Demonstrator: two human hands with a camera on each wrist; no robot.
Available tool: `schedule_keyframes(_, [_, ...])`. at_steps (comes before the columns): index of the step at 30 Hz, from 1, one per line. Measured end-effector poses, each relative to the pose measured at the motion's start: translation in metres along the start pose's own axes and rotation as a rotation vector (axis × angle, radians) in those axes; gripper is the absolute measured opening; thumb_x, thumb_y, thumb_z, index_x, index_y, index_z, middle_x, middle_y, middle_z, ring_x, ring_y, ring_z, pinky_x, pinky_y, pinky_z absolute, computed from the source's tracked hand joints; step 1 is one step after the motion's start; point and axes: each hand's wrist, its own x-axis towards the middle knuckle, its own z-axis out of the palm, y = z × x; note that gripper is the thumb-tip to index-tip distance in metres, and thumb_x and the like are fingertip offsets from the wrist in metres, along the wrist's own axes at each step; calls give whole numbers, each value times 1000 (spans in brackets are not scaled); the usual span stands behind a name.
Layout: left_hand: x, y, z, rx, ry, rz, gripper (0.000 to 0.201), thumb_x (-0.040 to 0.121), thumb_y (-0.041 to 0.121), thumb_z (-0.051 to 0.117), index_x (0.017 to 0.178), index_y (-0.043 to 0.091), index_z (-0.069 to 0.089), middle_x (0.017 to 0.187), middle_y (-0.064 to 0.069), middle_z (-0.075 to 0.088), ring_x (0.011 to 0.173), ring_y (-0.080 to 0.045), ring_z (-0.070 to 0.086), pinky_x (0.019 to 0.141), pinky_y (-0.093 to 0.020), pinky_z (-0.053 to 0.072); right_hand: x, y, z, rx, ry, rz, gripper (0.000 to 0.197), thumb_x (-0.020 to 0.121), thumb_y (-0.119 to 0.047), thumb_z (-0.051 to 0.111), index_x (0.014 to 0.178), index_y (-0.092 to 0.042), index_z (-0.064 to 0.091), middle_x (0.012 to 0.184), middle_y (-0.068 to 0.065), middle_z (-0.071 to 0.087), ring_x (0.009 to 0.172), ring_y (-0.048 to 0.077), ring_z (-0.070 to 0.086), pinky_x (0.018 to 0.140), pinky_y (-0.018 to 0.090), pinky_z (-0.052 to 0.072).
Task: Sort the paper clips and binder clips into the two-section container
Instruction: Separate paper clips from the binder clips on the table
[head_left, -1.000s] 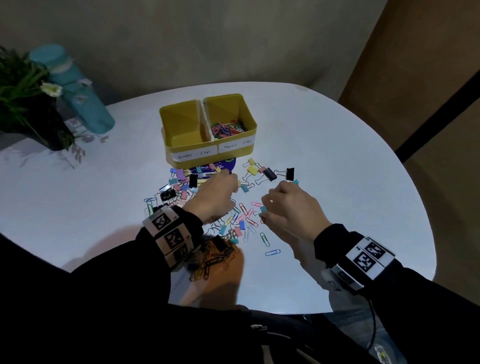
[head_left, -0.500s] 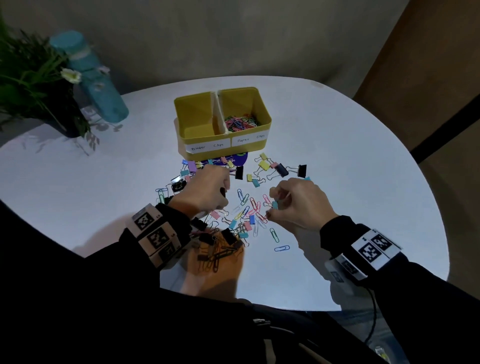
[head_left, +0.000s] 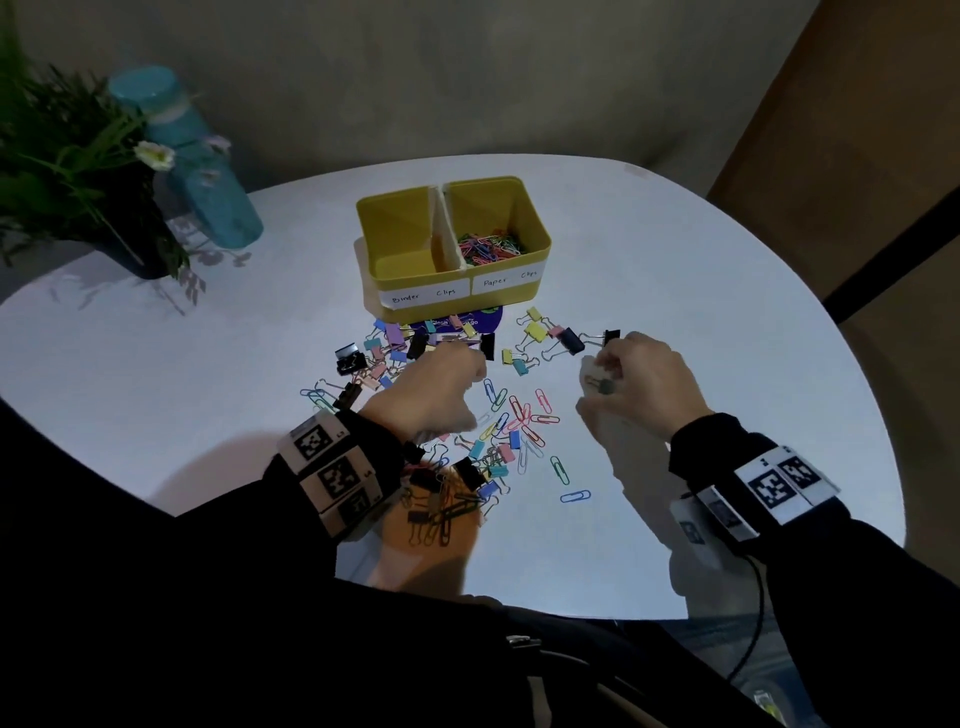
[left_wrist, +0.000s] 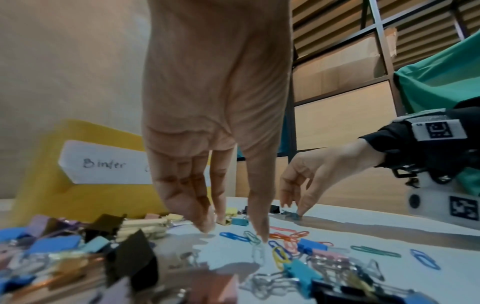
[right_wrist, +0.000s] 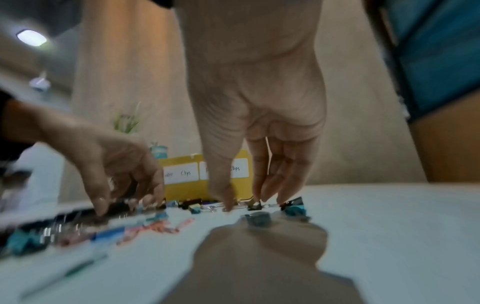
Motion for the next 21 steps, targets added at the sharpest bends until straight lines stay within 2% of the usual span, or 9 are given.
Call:
schedule_keyframes(2, [5,1,5,42,-65,-6,66,64,22,86,118,12,50,109,-2,49,98,-22,51,76,-31,44,-6,-3,0,22,-103,-34,52,59,-36,84,102,-16,62,99,2,56,82,23,61,75,35,52])
schedule_keyframes(5, [8,4,9,45,-91,-13,72,59,29,90,116,13,48,102,0,43,97,-20,47,73,-29,38,-17,-20,8,100,-261,-107,54,53,-37,91,90,-16,58,86,-1,59,75,17,58,67,28,49])
schedule_keyframes(7, [10,8,12,16,-76,-2,69,60,31,89,113,11,50,99,0,43,93,-18,45,71,-29,37,-16,-30,17,126,-273,-144,54,56,-38,90,93,-13,60,89,0,61,80,19,56,71,31,49])
schedule_keyframes(10, [15,11,13,-65,-21,-9,56,66,29,87,107,9,55,97,-5,55,86,-22,52,64,-30,36,-2,-41,28,137,-256,-181,47,65,-34,87,98,-12,61,95,3,61,89,23,56,75,32,46])
schedule_keyframes(13, [18,9,11,-72,49,-33,47,69,29,85,101,10,56,99,-8,60,85,-25,55,63,-31,36,14,-43,24,235,-242,-189,54,58,-30,91,97,-17,57,99,4,59,89,22,57,74,31,49])
schedule_keyframes(15, [17,8,10,-61,53,-52,53,65,34,87,101,10,56,100,-6,59,87,-24,55,64,-32,38,23,-41,19,229,-283,-192,66,53,-30,93,106,-17,56,104,5,55,90,20,55,75,30,49])
schedule_keyframes(17, [14,8,11,-25,21,-53,62,60,38,88,106,10,56,101,-6,57,91,-25,55,65,-32,39,27,-38,19,99,-320,-248,73,54,-31,92,116,-15,57,107,3,53,93,17,49,76,26,43])
schedule_keyframes(19, [14,11,14,-35,21,-42,61,61,35,89,107,10,58,101,-7,61,94,-26,57,66,-32,40,27,-39,22,45,-324,-333,69,59,-33,90,119,-16,59,106,1,55,92,14,44,75,25,37])
schedule_keyframes(21, [16,15,17,-88,50,-31,43,66,27,87,97,8,65,96,-10,67,91,-27,61,67,-32,43,25,-41,25,89,-312,-369,57,64,-29,88,113,-16,63,101,3,60,87,15,48,75,29,42])
